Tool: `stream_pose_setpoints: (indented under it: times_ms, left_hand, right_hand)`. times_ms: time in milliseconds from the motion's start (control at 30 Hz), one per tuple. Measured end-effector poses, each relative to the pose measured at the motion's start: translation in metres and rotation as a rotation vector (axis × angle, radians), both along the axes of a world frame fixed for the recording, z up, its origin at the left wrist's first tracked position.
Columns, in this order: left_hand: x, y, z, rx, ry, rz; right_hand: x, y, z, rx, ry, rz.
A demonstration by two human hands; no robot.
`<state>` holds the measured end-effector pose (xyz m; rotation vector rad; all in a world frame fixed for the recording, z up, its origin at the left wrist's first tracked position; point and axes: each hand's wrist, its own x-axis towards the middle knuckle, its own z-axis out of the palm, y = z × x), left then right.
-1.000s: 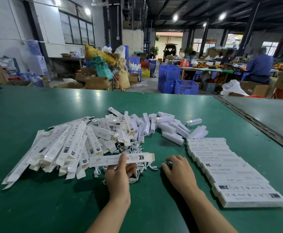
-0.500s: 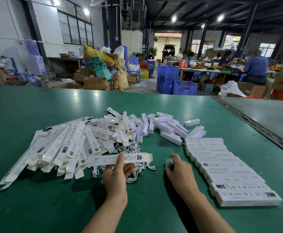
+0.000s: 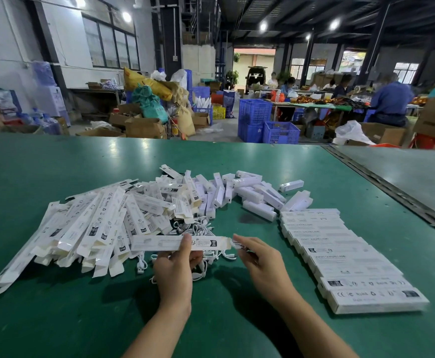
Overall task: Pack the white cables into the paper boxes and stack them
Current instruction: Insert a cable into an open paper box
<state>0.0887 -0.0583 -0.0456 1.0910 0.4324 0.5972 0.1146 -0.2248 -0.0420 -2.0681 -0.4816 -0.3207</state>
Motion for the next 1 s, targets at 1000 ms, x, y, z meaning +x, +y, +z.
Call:
stream_pose_setpoints:
  times_ms: [1000]
  left_hand:
    - [-0.0037, -0.0056, -0.0047, 0.145, -0.074, -0.151]
  right_hand:
    - [0.0052, 0.0049, -0.0064, 0.720, 0.617, 0.178]
